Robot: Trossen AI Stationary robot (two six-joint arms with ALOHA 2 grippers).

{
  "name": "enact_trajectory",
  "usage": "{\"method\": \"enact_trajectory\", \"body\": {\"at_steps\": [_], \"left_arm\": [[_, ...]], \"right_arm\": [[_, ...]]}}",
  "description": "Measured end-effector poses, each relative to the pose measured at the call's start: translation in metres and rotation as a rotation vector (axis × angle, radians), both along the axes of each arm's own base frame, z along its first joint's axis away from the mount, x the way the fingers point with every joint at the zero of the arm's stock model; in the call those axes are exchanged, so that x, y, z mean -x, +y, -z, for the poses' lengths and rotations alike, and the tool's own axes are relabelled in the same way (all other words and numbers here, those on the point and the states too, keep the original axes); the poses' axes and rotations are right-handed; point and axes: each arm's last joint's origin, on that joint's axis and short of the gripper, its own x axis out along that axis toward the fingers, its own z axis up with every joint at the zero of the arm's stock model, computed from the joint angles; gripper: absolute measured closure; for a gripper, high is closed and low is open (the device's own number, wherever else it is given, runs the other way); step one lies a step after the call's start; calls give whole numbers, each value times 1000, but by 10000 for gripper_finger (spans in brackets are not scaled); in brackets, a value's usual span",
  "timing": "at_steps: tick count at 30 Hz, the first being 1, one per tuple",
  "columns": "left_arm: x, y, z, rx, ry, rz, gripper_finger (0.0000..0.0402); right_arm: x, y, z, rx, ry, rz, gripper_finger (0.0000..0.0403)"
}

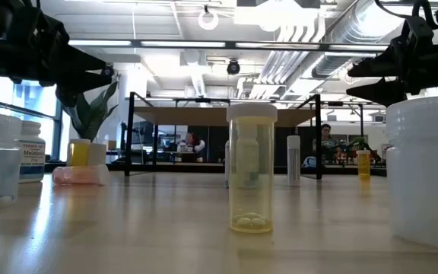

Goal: Pick and place medicine bottles onto shelf by color

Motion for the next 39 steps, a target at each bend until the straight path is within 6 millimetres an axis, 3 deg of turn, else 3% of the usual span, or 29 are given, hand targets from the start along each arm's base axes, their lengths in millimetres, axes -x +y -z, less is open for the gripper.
{"method": "enact_trajectory", "body": {"at_steps": [27, 39], "left_arm": [[0, 0, 0, 3, -2, 0, 202], [0, 1, -4, 208, -111, -42, 202]], "right_arm": [[0, 0, 0, 0, 1, 0, 201], [0, 0, 0, 0, 0, 0, 201]]}}
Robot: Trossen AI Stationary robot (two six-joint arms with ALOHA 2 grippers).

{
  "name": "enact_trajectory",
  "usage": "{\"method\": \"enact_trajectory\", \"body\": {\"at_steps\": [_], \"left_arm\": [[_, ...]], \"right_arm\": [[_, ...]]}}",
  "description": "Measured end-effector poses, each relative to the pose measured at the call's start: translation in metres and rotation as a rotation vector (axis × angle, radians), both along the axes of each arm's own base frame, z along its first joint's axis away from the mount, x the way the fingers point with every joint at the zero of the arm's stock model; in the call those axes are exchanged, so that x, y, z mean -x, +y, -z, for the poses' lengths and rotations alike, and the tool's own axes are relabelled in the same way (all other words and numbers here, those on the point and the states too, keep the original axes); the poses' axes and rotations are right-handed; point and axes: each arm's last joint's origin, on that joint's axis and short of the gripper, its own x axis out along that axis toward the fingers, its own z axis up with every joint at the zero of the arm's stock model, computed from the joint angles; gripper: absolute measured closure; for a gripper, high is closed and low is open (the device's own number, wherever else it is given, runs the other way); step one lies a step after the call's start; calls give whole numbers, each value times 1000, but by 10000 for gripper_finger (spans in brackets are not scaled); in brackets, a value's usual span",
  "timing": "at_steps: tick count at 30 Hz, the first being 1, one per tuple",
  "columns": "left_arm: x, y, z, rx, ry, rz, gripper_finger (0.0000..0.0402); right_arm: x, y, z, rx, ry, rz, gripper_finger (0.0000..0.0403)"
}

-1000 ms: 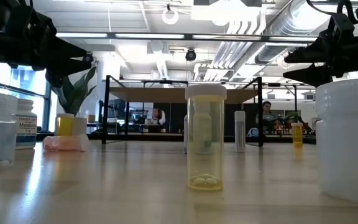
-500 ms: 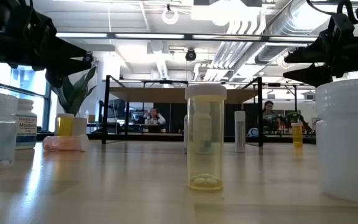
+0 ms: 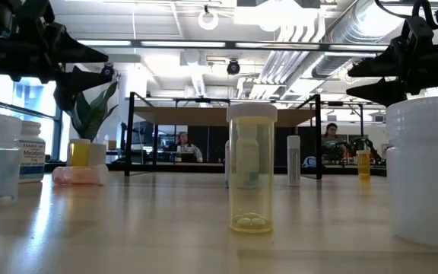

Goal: Pick and place medicine bottles onto shelf by color
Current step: Put the left orange transparent pill bottle on the shelf

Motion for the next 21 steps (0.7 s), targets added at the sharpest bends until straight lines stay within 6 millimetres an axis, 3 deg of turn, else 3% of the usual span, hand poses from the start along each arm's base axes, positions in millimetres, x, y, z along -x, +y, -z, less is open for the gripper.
{"method": "enact_trajectory", "body": {"at_steps": [15, 21], "left_arm": [[1, 3, -1, 104, -57, -94, 202], [3, 3, -20, 133, -217, -106, 202]], "right_arm": [[0, 0, 0, 0, 0, 0, 201], [0, 0, 0, 0, 0, 0, 201]]}}
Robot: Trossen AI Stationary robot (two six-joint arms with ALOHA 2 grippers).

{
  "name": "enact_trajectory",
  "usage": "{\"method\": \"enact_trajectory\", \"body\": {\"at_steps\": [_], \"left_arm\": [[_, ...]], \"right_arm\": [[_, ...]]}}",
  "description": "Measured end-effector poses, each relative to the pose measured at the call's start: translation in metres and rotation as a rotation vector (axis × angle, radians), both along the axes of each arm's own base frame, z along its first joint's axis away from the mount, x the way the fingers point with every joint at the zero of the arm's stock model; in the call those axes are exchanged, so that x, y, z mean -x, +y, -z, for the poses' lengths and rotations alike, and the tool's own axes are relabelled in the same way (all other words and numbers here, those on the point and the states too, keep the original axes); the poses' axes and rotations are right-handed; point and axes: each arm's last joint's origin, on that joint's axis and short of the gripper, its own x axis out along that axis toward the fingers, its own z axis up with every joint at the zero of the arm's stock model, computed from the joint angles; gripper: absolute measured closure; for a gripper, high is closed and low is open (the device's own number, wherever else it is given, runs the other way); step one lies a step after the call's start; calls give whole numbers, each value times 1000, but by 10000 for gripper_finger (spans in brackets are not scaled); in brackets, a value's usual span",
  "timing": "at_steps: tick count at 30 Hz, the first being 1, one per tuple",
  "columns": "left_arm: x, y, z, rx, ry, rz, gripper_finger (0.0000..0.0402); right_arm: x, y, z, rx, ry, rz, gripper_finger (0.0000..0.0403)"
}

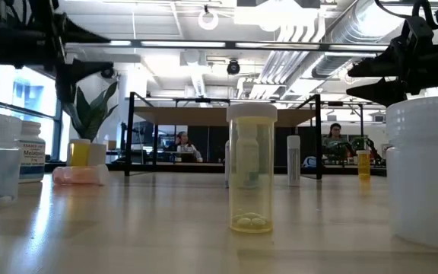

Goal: Pick and place medicine bottles onto shelf by color
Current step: Put the left orange transparent pill bottle on the shelf

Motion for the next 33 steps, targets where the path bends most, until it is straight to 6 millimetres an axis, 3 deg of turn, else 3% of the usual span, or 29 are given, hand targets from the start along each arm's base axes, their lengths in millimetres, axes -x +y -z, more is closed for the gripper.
{"method": "enact_trajectory", "body": {"at_steps": [10, 21, 27, 33], "left_arm": [[8, -2, -60, -167, 14, 0, 202], [1, -2, -113, -245, 444, 86, 202], [-17, -1, -119, -297, 667, 198, 202], [-35, 0, -97, -247, 906, 313, 202]], "right_arm": [[0, 0, 0, 0, 0, 0, 201], [0, 0, 0, 0, 0, 0, 201], [0, 0, 0, 0, 0, 0, 201], [0, 0, 0, 0, 0, 0, 201]]}}
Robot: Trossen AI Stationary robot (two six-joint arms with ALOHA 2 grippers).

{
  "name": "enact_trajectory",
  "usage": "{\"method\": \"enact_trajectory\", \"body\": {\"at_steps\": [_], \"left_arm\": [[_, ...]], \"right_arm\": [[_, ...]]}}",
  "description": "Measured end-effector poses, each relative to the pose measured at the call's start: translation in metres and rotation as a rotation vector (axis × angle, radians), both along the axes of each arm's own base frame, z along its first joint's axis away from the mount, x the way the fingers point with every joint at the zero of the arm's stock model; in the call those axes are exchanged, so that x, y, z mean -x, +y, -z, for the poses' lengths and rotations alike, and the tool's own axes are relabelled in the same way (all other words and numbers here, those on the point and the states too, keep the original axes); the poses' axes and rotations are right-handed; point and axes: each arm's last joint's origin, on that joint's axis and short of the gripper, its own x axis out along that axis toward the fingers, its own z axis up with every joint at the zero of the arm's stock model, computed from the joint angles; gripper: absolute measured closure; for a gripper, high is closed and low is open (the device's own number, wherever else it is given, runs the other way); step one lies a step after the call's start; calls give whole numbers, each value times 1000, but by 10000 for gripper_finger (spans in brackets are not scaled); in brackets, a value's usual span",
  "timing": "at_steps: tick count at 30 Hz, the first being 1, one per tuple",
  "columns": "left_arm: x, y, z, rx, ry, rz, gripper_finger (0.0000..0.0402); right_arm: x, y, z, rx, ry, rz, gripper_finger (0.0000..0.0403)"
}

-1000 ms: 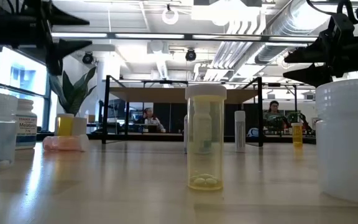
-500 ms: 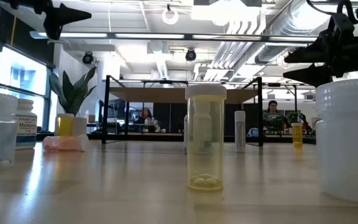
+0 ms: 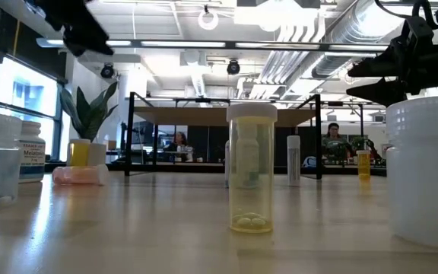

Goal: Pick and place medicine bottles onto shelf by color
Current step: Put the left orange transparent pill bottle on the shelf

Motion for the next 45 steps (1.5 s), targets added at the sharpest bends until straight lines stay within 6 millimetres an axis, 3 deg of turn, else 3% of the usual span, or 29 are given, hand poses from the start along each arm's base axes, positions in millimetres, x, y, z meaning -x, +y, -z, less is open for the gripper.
{"method": "enact_trajectory", "body": {"at_steps": [7, 24, 45], "left_arm": [[-16, 1, 25, 83, 234, 44, 202], [-52, -8, 67, 125, 525, 148, 202], [-73, -6, 100, 120, 682, 106, 202]], "right_arm": [[0, 0, 0, 0, 0, 0, 201], [0, 0, 0, 0, 0, 0, 201], [0, 0, 0, 0, 0, 0, 201]]}}
